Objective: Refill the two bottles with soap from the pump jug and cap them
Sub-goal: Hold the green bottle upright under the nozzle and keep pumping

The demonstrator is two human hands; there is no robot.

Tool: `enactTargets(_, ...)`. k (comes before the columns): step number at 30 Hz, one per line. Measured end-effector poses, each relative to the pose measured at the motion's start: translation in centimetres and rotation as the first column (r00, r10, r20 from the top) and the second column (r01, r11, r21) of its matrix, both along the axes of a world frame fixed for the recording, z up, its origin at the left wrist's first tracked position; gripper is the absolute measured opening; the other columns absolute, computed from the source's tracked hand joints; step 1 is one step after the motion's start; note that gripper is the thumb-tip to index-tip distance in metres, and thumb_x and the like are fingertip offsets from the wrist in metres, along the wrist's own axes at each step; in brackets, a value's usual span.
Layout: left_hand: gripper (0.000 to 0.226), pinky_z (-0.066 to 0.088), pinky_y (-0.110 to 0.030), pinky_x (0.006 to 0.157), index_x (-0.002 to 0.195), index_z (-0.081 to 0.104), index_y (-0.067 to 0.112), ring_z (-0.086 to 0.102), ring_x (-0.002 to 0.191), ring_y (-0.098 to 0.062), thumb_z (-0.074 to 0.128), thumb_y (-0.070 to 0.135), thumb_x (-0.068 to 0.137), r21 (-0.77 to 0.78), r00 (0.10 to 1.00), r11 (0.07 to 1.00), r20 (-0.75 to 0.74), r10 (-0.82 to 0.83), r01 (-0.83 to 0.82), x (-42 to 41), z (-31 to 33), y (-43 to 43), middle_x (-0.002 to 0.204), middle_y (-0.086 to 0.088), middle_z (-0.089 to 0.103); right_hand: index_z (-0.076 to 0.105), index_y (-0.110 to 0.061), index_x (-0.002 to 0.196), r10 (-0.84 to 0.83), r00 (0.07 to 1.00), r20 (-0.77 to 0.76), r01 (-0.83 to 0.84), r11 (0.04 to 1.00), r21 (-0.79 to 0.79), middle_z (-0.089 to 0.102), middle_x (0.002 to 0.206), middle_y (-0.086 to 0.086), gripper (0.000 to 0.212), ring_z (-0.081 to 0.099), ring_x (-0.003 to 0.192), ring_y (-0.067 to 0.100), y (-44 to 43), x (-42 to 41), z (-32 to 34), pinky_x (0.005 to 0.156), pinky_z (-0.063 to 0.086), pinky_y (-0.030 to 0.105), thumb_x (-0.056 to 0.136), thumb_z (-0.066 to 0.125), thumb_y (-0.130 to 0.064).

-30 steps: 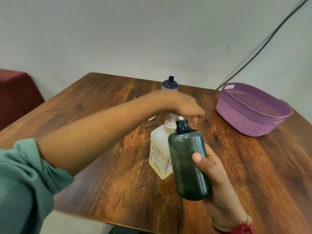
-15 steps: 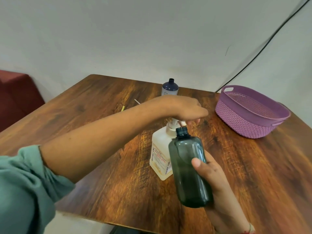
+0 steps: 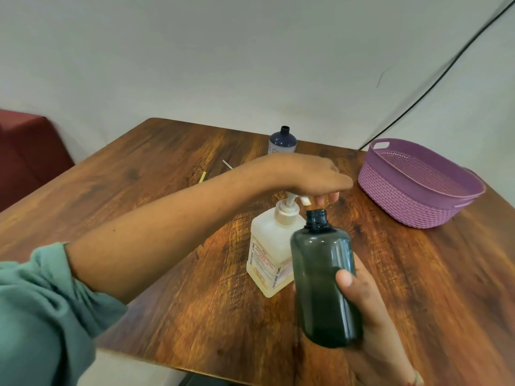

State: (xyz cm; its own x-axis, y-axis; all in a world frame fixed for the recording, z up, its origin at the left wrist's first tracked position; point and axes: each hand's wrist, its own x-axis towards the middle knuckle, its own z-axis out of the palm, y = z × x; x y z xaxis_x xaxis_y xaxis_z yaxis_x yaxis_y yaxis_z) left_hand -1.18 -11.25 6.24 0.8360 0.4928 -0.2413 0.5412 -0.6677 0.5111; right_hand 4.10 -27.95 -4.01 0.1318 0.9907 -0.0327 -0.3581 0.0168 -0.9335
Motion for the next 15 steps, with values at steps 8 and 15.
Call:
enactTargets(8,0.038,0.045,-0.042,0.097,0.105,0.063,0.011,0.06,0.107,-0.027,0.035,0.035,0.096,-0.004,1.0,1.0,0.013,0.025,-0.025,0.13,-0.09,0.03,0.104,-0.008,0.066,0.067,-0.025,0.107,0.016,0.999,0.034,-0.017,1.0,0.026,0.069,0.106,0.011,0.081,0.069,0.088,0.023,0.43,-0.15,0.64,0.062,0.054,0.029,0.036,0.086,-0.058)
enactTargets(15,0.036,0.045,-0.036,0.094,0.102,0.064,0.013,0.061,0.1,-0.023,0.036,0.034,0.096,-0.004,0.998,0.998,0.036,0.055,-0.055,-0.02,-0.3,-0.15,0.1,-0.006,0.066,0.067,-0.024,0.106,0.005,1.0,0.009,-0.005,0.999,0.042,0.07,0.103,0.01,0.078,0.068,0.085,0.022,0.67,-0.23,0.56,0.062,0.056,0.031,0.038,0.086,-0.057)
